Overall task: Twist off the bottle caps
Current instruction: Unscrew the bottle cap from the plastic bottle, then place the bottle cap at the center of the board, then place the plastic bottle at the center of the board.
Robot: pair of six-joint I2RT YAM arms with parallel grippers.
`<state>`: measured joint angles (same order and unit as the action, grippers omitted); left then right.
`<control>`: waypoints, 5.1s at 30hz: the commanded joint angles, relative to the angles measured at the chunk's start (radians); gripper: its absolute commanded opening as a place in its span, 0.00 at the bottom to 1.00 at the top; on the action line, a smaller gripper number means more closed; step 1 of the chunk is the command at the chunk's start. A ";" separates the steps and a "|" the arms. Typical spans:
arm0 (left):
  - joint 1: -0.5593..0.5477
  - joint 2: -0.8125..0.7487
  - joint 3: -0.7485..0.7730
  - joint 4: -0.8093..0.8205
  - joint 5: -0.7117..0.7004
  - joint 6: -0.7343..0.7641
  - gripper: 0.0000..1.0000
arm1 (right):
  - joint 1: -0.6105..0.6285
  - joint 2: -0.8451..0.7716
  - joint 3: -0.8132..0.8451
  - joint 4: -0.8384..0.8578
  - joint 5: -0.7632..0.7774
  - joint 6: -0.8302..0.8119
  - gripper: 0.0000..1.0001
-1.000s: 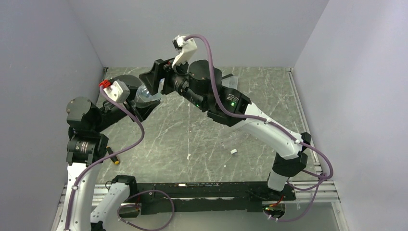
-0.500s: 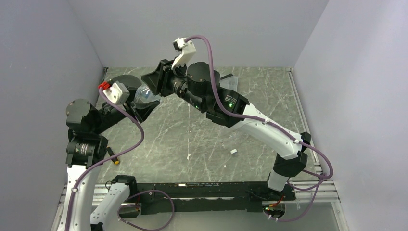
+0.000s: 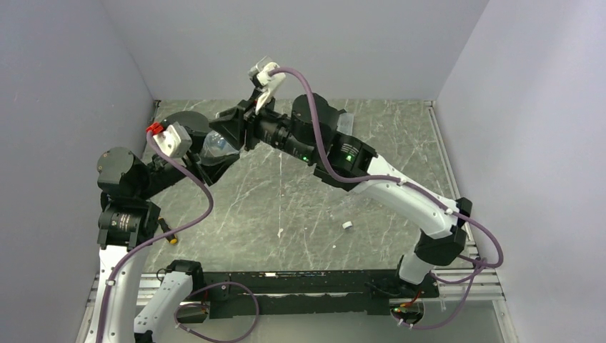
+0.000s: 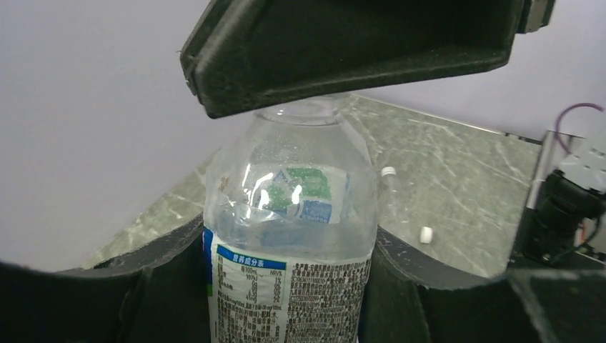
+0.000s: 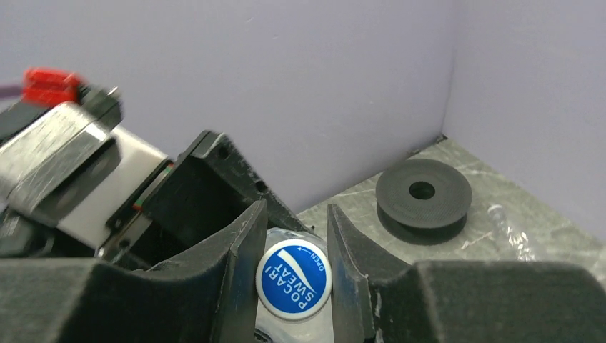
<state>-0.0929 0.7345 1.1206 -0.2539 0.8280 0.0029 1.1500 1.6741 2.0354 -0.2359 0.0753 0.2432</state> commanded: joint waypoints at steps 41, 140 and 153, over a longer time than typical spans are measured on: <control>0.003 0.015 0.015 -0.023 0.389 -0.188 0.00 | -0.342 -0.679 -1.414 0.114 0.035 0.250 0.00; 0.002 0.002 -0.002 0.013 0.507 -0.199 0.00 | -0.013 -0.381 -0.597 0.458 -0.298 0.060 0.84; 0.002 0.000 0.000 -0.046 0.413 -0.214 0.79 | -0.026 -0.336 -0.572 0.432 -0.297 0.065 0.13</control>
<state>-0.0883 0.7433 1.1137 -0.2951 1.2854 -0.2153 1.1339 1.3426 1.4147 0.2115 -0.2371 0.3145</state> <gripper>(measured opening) 0.593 0.358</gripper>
